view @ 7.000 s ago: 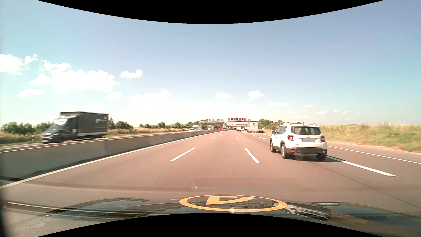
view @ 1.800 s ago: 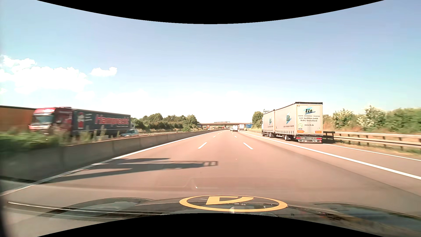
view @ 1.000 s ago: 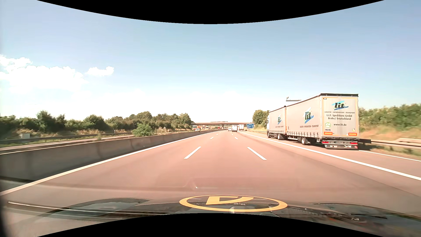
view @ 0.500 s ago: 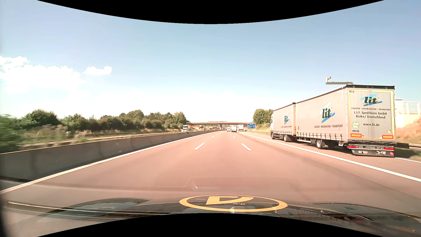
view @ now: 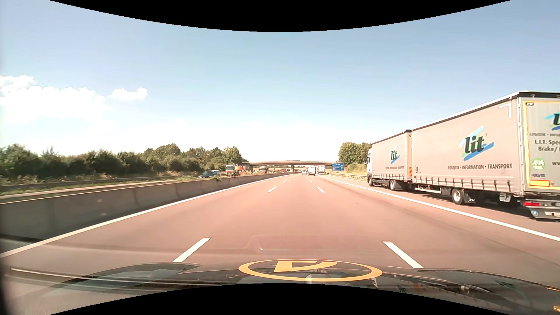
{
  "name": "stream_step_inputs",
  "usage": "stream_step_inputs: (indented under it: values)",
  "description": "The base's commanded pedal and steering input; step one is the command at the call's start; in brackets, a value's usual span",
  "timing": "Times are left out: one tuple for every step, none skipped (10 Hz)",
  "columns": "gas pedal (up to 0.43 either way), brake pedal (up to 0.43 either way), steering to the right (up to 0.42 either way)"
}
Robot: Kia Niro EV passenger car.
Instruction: Follow the waypoints while adhering to traffic rules and regulations
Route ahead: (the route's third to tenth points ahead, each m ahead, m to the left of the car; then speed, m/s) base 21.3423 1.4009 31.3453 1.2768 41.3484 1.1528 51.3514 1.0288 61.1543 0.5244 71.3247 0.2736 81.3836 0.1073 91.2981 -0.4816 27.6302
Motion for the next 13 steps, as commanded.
stream_step_inputs:
  values:
    - [0.28, 0.0, 0.001]
    - [0.28, 0.0, 0.001]
    - [0.28, 0.0, 0.001]
    - [0.28, 0.0, 0.001]
    - [0.28, 0.0, 0.001]
    - [0.268, 0.0, 0.001]
    - [0.268, 0.0, 0.001]
    - [0.268, 0.0, 0.001]
    - [0.268, 0.0, 0.001]
    - [0.28, 0.0, 0.001]
    - [0.28, 0.0, 0.002]
    - [0.28, 0.0, 0.001]
    - [0.28, 0.0, 0.002]
